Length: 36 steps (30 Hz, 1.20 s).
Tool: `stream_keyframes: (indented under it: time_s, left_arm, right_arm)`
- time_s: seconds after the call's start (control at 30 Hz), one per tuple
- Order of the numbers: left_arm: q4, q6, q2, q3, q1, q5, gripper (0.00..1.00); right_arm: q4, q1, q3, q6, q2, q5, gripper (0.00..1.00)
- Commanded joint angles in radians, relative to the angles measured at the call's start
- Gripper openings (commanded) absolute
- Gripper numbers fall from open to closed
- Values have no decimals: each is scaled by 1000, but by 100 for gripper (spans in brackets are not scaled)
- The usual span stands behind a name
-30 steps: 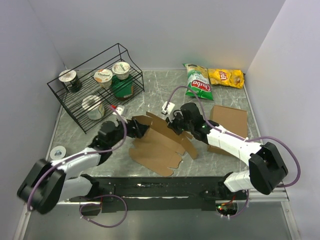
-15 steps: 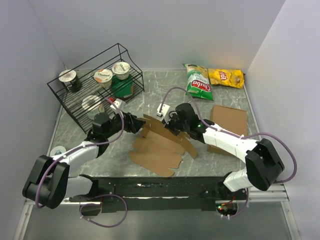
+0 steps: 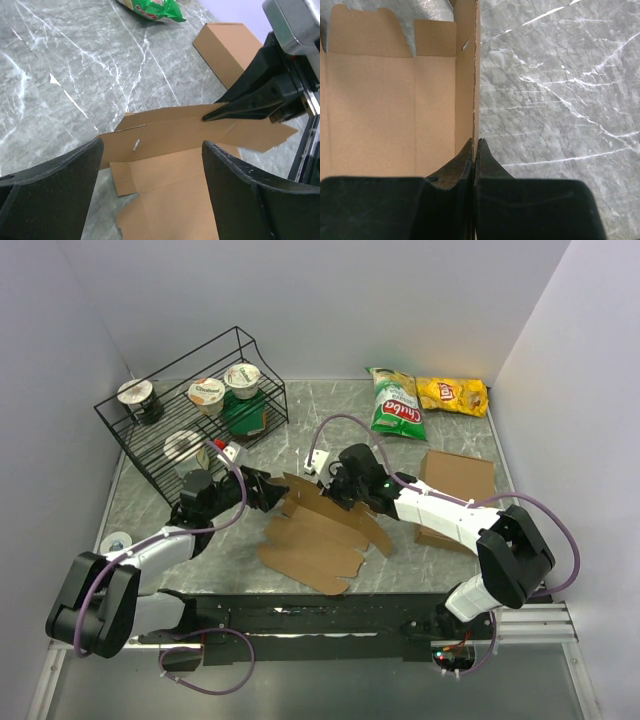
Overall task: Fold the paper box
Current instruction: Fold the paper box at the center of the board.
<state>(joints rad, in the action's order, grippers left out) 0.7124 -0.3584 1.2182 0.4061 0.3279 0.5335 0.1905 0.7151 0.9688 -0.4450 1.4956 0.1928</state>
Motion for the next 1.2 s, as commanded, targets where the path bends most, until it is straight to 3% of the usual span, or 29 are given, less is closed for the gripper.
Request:
stream_keyframes:
  time_s: [0.0, 0.6, 0.83, 1.17]
  left_arm:
    - [4, 91, 9, 42, -15, 94, 86]
    - [84, 190, 262, 192, -53, 289, 82]
    - [150, 139, 320, 200, -52, 335, 62]
    - [159, 113, 342, 198, 5, 330, 46]
  right_arm:
    - [29, 14, 39, -24, 8, -20, 0]
    - [40, 12, 47, -20, 3, -12, 0]
    - [35, 14, 53, -12, 12, -13, 0]
    - [21, 12, 62, -4, 29, -19, 0]
